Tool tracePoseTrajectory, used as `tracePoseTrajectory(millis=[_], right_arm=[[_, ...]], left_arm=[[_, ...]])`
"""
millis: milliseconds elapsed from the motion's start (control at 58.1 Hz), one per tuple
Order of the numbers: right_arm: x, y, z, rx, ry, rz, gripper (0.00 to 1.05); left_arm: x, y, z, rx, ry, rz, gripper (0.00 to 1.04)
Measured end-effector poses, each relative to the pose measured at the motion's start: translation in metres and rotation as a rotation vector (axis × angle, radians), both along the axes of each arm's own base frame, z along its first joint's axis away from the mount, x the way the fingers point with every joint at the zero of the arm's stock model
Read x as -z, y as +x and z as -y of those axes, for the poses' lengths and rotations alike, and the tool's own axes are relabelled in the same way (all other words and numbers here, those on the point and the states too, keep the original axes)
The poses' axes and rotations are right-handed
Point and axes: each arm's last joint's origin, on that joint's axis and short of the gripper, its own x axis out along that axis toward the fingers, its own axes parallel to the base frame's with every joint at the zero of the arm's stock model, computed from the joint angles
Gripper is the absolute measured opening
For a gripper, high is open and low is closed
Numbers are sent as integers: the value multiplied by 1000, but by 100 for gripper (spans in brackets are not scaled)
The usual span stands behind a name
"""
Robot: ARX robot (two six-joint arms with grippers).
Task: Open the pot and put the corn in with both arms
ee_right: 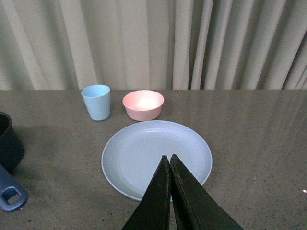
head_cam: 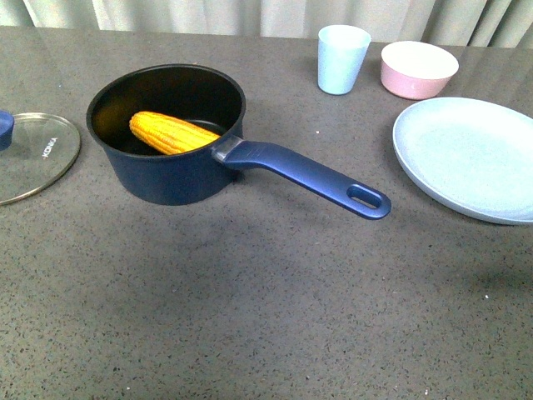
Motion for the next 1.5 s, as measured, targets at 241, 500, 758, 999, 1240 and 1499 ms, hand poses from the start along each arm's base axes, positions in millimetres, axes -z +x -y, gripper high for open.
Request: tracePoseTrajectory(millis=[241, 500, 758, 999, 1240, 1499], right_arm=[[3, -12, 0, 1, 0, -5, 2], [3, -12, 0, 1, 0, -5, 23], [3, -12, 0, 1, 0, -4, 65], [3, -12, 0, 1, 1, -4, 96], [3, -12, 0, 1, 1, -4, 96], [3, -12, 0, 1, 1, -4, 96]], left_arm=[[0, 0, 0, 0, 0, 0, 96], [0, 0, 0, 0, 0, 0, 96], [0, 0, 0, 0, 0, 0, 96], [0, 0, 0, 0, 0, 0, 96], [0, 0, 0, 0, 0, 0, 96], [0, 0, 0, 0, 0, 0, 96]])
